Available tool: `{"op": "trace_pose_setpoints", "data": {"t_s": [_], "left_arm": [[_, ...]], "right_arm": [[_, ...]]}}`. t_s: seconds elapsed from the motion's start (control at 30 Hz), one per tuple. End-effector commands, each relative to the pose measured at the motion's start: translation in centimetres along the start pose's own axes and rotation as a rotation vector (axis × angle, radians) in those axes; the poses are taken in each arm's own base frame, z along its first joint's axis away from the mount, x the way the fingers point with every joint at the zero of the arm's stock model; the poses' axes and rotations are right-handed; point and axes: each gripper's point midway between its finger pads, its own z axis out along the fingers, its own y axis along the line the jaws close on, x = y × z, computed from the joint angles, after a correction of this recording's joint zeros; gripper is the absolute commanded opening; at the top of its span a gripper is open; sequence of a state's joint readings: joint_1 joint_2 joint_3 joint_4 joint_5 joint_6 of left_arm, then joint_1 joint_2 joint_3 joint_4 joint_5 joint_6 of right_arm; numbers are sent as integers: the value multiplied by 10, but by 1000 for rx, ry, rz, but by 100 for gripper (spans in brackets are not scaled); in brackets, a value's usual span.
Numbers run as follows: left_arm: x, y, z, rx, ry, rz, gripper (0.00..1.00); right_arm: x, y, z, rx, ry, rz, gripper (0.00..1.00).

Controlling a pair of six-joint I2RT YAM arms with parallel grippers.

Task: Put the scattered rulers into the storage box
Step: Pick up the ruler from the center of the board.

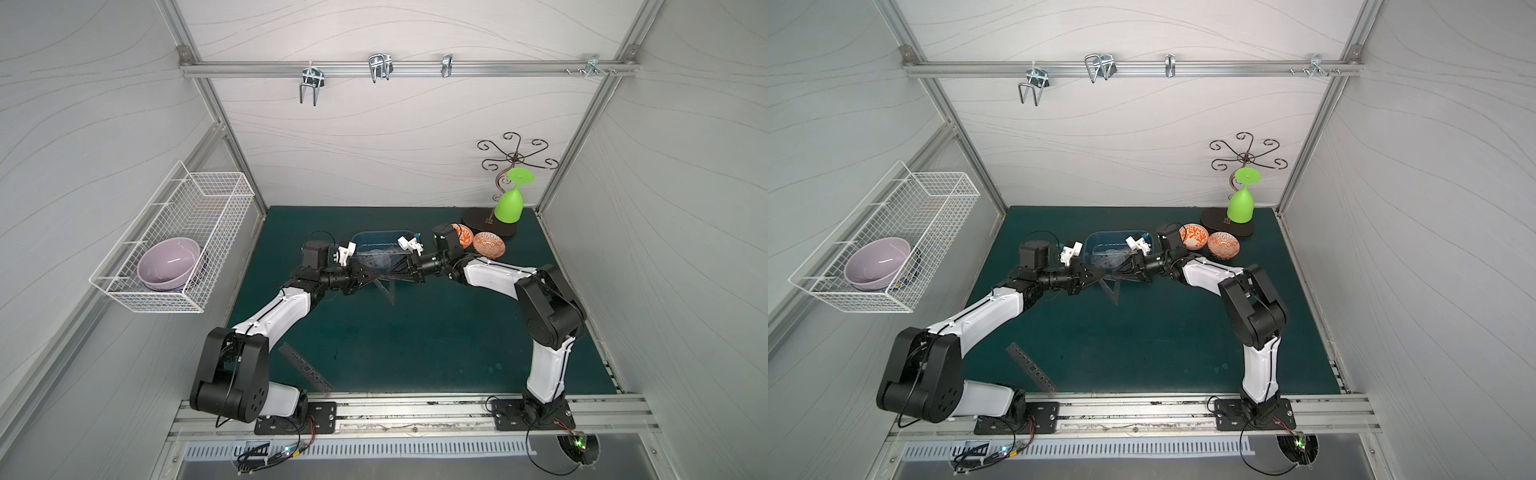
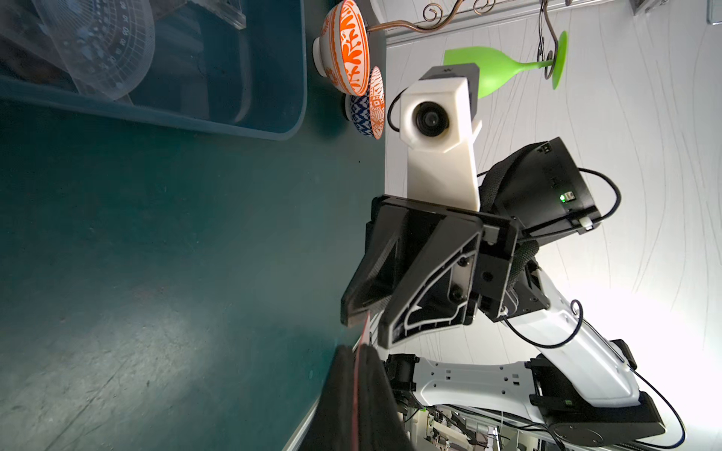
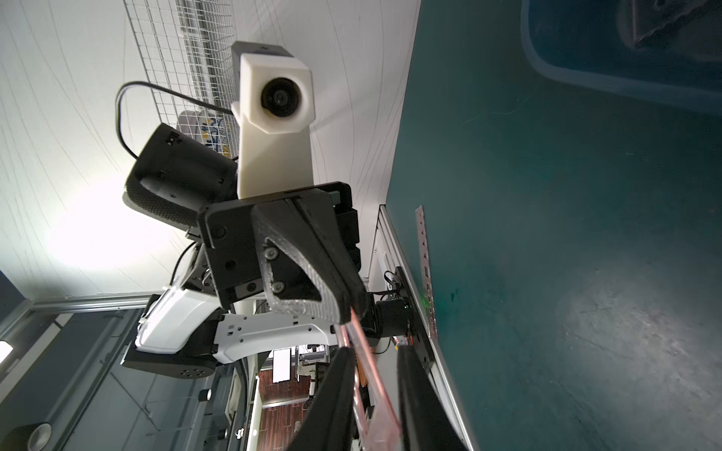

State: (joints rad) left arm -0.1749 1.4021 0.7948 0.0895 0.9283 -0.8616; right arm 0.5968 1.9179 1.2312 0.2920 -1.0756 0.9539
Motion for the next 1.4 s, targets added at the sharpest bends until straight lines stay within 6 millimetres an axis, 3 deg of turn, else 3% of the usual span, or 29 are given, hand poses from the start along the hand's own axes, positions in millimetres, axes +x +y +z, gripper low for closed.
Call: {"op": "trace_pose_setpoints", "data": {"t_s": [0.0, 0.23, 0.53, 0.6, 0.7, 0.83, 1.1, 1.2, 1.3, 1.37], "left_arm": [[-14, -15, -4, 28, -33, 60, 0], [-17, -9, -6, 13, -49, 60, 0], [-17, -5, -8, -8, -64, 70, 0], [-17, -6, -8, -9, -66, 73, 0], [-17, -5, -8, -12, -70, 77, 0], [-18, -5, -9, -15, -74, 80, 0], [-17, -2, -9, -30, -75, 88, 0], [-16, -1, -11, -54, -74, 91, 0], [-22, 6, -20, -126, -112, 100, 42], [-30, 12, -31, -194, -146, 104, 62]], "right_arm": [[1, 5, 4, -41, 24, -7, 23], [4, 3, 7, -44, 37, 8, 21], [5, 3, 4, -50, 32, 27, 4], [6, 3, 4, -50, 31, 34, 6], [9, 3, 4, -48, 35, 38, 21], [13, 2, 4, -46, 41, 44, 25], [3, 4, -1, -42, 13, 31, 0], [-9, 3, -1, -34, -5, 22, 0], [-32, -6, -6, -1, -34, -10, 0], [-52, -16, -11, 47, -60, -55, 0]]}}
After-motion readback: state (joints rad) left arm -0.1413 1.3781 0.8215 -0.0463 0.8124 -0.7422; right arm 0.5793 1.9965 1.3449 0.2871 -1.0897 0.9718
